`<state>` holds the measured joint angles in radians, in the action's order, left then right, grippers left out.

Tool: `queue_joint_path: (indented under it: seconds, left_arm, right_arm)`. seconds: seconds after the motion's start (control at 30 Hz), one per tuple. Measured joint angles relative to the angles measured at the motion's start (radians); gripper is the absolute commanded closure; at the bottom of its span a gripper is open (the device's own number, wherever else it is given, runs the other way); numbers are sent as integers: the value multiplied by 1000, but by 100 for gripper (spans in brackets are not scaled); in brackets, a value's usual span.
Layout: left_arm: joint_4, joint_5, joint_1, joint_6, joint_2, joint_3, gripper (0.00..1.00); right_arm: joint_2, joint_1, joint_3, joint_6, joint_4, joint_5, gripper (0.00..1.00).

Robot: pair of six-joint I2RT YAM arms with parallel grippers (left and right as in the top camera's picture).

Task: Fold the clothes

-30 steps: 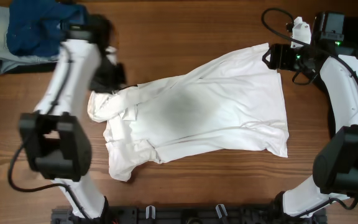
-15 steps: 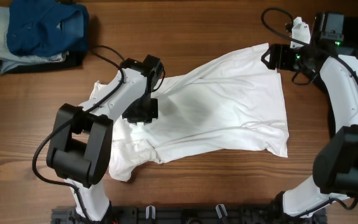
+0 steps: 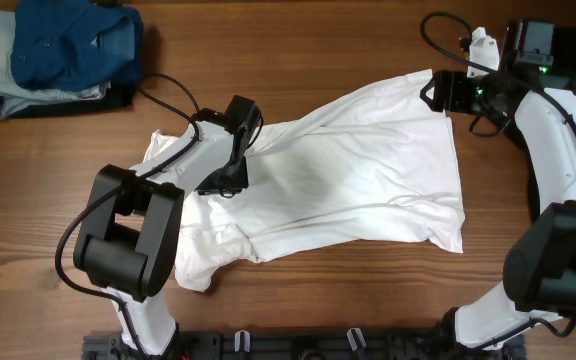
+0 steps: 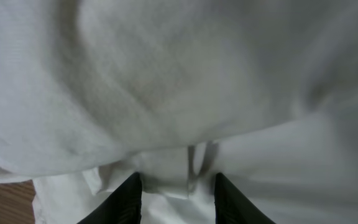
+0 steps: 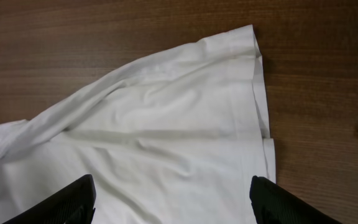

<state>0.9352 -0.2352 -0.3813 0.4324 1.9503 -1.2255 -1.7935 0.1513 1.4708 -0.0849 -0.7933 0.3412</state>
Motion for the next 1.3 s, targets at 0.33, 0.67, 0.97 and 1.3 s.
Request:
queue_joint_path:
  seconds: [0.33,0.67,0.97,1.3]
  left_arm:
    - [-10,-8,0,0,0,2,68]
    - [-51,-31,0,0,0,1,67]
    - [-93,-33,3,0,0,0,67]
    - [-96,-33,3,0,-9,-2,69]
  right_arm:
    - [0,0,0,0,0,3,20]
    - [0,0,0,0,0,3,20]
    - [0,0,0,0,0,3,20]
    - [0,0,0,0,-7,3,20]
